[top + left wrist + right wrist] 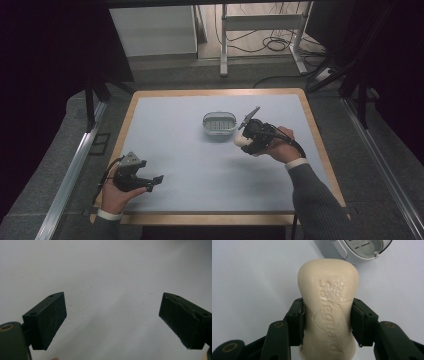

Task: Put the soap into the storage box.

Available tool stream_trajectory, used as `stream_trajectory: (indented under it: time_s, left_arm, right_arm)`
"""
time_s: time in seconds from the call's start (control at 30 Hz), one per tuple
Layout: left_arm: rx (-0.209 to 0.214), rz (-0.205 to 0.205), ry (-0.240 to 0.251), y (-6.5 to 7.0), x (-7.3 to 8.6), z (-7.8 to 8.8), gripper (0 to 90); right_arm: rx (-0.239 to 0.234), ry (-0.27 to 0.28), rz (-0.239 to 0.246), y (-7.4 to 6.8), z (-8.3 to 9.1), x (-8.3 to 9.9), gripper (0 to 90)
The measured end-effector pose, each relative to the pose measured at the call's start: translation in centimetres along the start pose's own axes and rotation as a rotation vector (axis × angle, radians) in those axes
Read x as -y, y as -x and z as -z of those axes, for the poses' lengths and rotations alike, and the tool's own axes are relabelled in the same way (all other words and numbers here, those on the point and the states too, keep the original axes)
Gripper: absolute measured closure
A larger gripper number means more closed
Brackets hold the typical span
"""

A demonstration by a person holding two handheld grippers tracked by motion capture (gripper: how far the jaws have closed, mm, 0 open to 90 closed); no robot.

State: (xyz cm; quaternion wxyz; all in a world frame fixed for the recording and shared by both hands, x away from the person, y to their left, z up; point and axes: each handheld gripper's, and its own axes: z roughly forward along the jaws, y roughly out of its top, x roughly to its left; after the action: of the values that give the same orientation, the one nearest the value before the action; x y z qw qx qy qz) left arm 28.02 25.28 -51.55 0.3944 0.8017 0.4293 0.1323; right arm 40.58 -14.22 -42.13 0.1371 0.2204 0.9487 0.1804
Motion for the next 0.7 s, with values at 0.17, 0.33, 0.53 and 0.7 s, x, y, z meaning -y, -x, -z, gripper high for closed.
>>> stream_trajectory:
  time_s: [0.17, 0.33, 0.53, 0.7]
  left_arm:
    - [-0.002, 0.000, 0.000, 0.0, 0.0, 0.0, 8.1]
    - [0.000, 0.002, 0.004, -0.1, 0.0, 0.2, 8.1]
    - [-0.001, 0.008, 0.006, -0.1, 0.0, 0.2, 8.1]
    - [-0.001, 0.004, 0.007, -0.2, 0.0, 0.3, 8.0]
  right_arm:
    - [0.004, 0.004, 0.002, 0.3, -0.1, -0.4, 49.8]
    - [-0.001, 0.007, 0.002, 0.6, -0.1, -0.8, 49.8]
    - [-0.004, 0.006, -0.003, 1.1, -0.3, -1.5, 49.8]
    - [0.000, -0.004, -0.010, 1.7, -0.4, -2.0, 49.8]
